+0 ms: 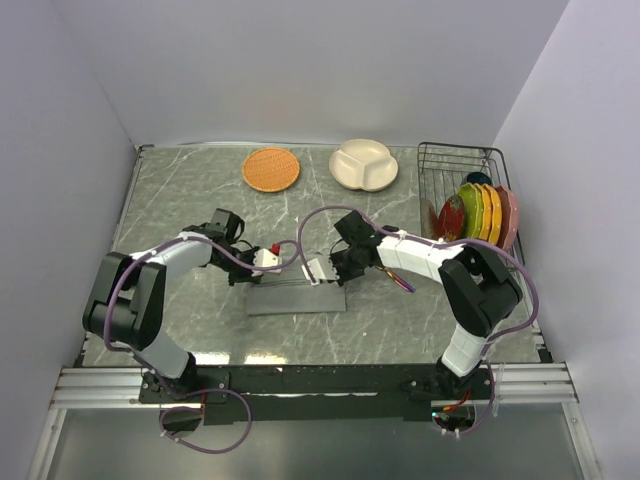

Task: Fold the napkin into a case and place the utensils inside
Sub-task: Fold the lower triangle-folded napkin at the center of the board, then smooth out the 2/3-rectangle-folded napkin at the center of the board.

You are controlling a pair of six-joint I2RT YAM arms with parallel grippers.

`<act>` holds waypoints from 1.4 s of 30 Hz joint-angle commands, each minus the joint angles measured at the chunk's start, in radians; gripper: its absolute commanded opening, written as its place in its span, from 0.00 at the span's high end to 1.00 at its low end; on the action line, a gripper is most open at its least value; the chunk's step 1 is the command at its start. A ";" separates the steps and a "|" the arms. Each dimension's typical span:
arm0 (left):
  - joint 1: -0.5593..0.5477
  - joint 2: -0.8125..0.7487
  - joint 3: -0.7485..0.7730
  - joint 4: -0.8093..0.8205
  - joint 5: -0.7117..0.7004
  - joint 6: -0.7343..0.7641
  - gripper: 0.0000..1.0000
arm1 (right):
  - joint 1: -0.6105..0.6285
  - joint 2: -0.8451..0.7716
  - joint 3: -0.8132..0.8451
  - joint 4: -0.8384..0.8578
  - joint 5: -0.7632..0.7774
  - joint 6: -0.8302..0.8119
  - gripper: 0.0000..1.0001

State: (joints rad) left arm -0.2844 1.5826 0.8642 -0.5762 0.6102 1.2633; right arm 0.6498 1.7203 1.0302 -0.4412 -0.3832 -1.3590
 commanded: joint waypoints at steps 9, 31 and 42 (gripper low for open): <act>0.221 -0.078 0.253 -0.194 0.308 -0.263 0.55 | -0.007 0.021 -0.033 0.039 0.044 -0.084 1.00; 0.056 0.355 0.203 0.469 0.451 -1.598 0.92 | -0.010 0.033 -0.032 0.039 0.060 -0.103 1.00; 0.059 0.522 0.200 0.357 0.366 -1.581 0.98 | -0.016 -0.031 0.112 -0.089 0.037 0.074 0.54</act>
State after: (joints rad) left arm -0.2234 2.0754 1.0653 -0.1696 1.0683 -0.3466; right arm 0.6498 1.7271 1.0126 -0.4160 -0.3481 -1.4162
